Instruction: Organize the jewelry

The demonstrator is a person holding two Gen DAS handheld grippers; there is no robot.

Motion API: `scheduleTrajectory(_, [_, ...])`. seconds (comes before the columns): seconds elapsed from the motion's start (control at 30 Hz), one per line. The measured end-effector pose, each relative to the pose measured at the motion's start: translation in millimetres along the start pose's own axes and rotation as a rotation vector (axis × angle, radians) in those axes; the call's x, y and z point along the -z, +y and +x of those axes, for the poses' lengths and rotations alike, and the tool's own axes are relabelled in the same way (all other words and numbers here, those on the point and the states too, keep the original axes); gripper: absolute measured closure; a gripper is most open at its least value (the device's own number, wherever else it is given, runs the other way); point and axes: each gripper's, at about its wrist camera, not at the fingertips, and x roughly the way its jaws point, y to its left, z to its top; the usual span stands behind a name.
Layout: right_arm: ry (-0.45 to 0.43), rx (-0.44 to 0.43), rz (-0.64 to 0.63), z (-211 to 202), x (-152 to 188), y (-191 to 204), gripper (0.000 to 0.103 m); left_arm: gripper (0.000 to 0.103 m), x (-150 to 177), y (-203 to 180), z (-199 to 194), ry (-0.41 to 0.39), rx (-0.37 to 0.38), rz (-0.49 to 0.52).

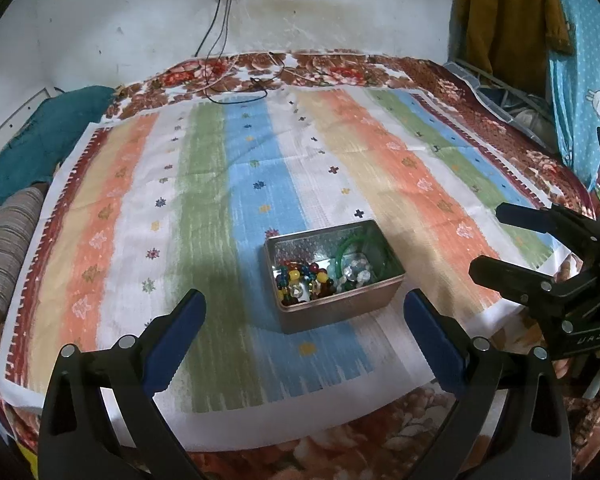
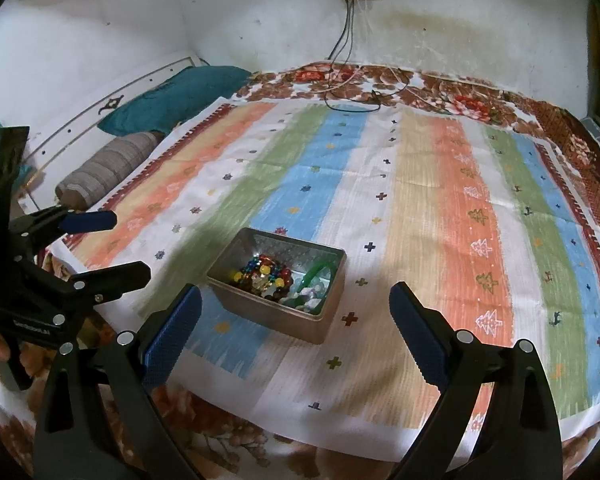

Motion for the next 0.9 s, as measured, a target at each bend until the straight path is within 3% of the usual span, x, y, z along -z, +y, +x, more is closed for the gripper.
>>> scheduleTrajectory(0.17, [-0.015,0.010,-0.008,-6,2,3,0.008,0.006,3,0,-4,-0.010,0.021,-0.003])
scheduleTrajectory(0.6, [0.022,0.019,-0.022,-2,4,10,0.007,0.006,6,-5,-10,-0.023,-0.018,0.009])
scheduleTrajectory(0.9, [0.002,-0.002,0.010,-4,4,4,0.008,0.006,5,-5,-10,-0.034,-0.016,0.008])
